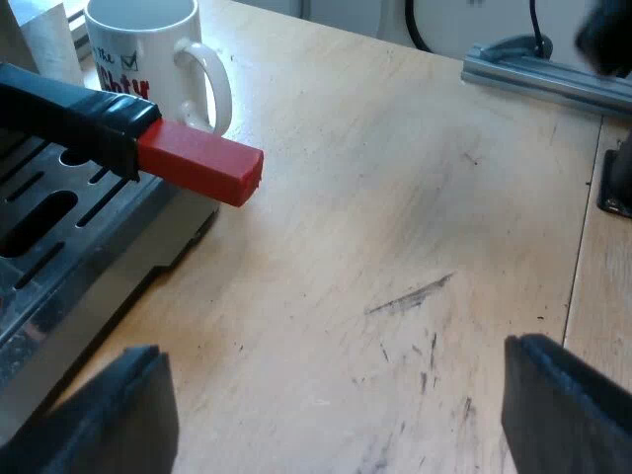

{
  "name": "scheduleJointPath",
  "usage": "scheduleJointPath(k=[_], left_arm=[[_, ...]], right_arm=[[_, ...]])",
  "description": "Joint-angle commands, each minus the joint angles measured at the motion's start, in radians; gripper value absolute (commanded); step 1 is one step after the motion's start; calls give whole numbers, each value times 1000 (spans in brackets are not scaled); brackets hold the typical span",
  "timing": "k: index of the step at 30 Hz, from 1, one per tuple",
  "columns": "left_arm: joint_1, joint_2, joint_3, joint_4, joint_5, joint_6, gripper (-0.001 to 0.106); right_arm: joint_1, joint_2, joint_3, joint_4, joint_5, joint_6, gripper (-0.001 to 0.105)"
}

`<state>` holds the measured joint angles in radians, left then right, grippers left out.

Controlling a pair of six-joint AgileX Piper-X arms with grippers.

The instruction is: Grind coffee beans and then tamp

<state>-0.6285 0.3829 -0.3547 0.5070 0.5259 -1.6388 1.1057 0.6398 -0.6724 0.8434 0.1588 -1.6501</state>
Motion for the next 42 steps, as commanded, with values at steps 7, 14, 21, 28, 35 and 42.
scheduleJointPath(k=[7,14,21,28,35,42], left_arm=[[-5,1,-3,-20,8,8,70],[-5,1,-3,-20,8,8,70],[-5,1,-3,-20,8,8,70],[-5,1,-3,-20,8,8,70],[-5,1,-3,-20,8,8,70],[-5,1,-3,-20,8,8,70]], right_arm=[[200,82,58,-200,211,104,69],[340,132,96,-277,430,245,66],[390,190,170,-417,494,355,39],[390,290,202,-566,494,368,39],[390,379,208,-646,533,368,38],[390,405,208,-690,653,368,13]])
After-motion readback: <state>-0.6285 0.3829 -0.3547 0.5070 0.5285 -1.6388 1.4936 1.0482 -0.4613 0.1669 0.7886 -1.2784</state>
